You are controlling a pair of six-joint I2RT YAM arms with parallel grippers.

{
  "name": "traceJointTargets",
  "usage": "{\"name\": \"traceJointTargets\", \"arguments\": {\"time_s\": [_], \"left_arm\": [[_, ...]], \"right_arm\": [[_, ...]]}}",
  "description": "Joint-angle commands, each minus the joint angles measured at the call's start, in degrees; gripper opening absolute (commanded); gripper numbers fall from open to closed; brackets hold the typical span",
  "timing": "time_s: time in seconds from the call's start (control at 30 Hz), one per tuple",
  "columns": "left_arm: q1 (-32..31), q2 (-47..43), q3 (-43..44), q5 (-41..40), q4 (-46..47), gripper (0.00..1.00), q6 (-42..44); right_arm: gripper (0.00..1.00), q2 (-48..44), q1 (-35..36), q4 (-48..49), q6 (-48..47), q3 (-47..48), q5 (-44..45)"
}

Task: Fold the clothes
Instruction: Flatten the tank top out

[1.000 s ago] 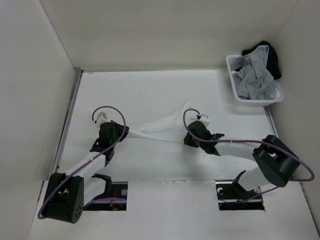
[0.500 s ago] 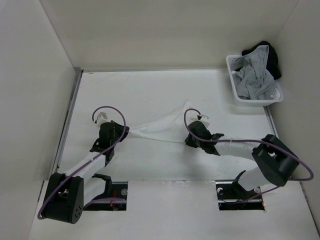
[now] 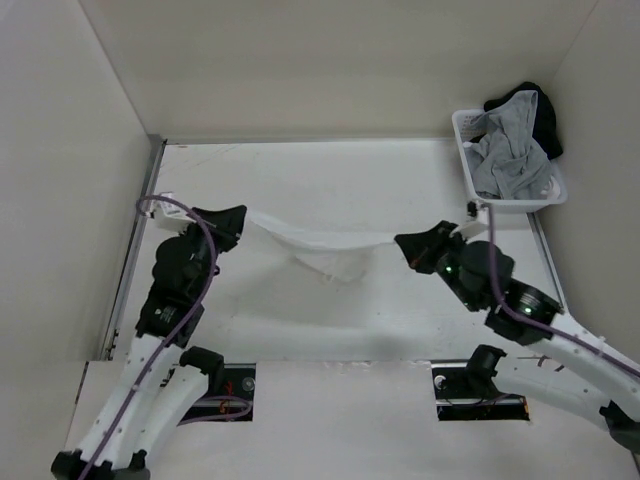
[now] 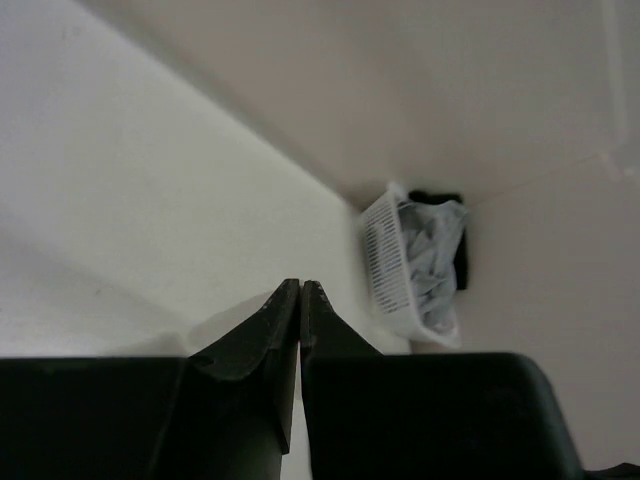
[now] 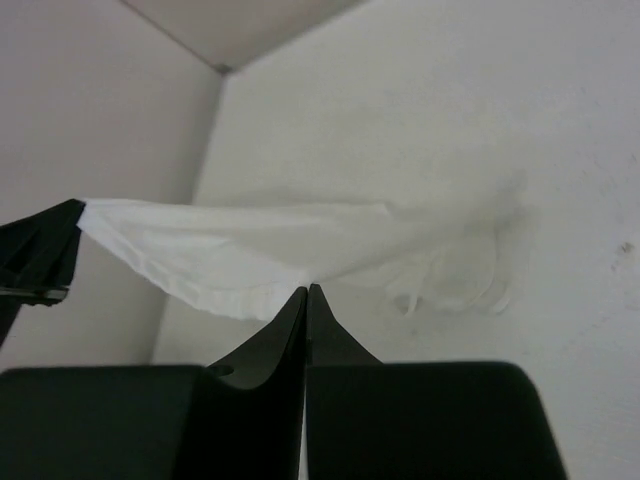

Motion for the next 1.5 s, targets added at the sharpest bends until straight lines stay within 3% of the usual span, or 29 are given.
{"name": "traceJointTargets", "arguments": {"time_s": [0.0, 0.17, 0.27, 0.33, 0.5, 0.6, 0.8, 0.93, 1.1, 1.3, 1.47], "left_arm": [[-1.9, -4.5, 8.7, -5.7, -8.4, 0.0, 3.8], [-4.4, -5.1, 16.2, -9.4, -10.4, 0.0, 7.1], [-5.5, -4.5, 17.6, -11.6, -10.4, 0.0, 7.9], [-6.1, -3.4, 16.4, -13.1, -9.8, 0.0, 8.1], [-5.4, 4.6, 10.1, -13.5, -5.8, 0.0, 5.9], [-2.0, 13.7, 9.9, -12.1, 0.1, 0.0, 5.1], [3.9, 33.1, 24.9, -3.8, 7.4, 0.0, 2.3], [5.4, 35.8, 33.8, -1.0, 6.5, 0.0, 2.4], [7.5, 33.8, 36.1, 0.3, 6.8, 0.01, 2.8], [4.8, 30.2, 27.7, -1.1, 8.7, 0.01, 3.0], [2.7, 23.3, 10.3, -1.5, 11.3, 0.01, 2.5]], "right_arm": [[0.01, -4.4, 5.1, -12.3, -4.4, 8.4, 9.9], [0.01, -4.0, 14.9, -17.2, -9.8, 20.6, 19.4], [0.02, -1.9, 17.3, -15.8, -13.1, 23.9, 20.3], [0.02, -0.1, 14.6, -12.8, -15.2, 22.9, 17.2], [0.01, 7.0, -6.2, -0.7, -13.6, 13.5, -4.3], [0.02, 14.0, -15.3, 7.2, -12.4, 11.9, -12.2], [0.02, 31.0, -22.2, 10.0, -14.2, 27.8, -18.2], [0.02, 35.5, -24.4, 7.1, -15.0, 39.1, -20.3], [0.03, 35.7, -25.1, 3.9, -16.0, 45.9, -21.9], [0.03, 31.3, -24.8, 5.7, -15.3, 34.4, -21.0], [0.03, 24.0, -22.3, 9.6, -12.9, 15.0, -18.8]]}}
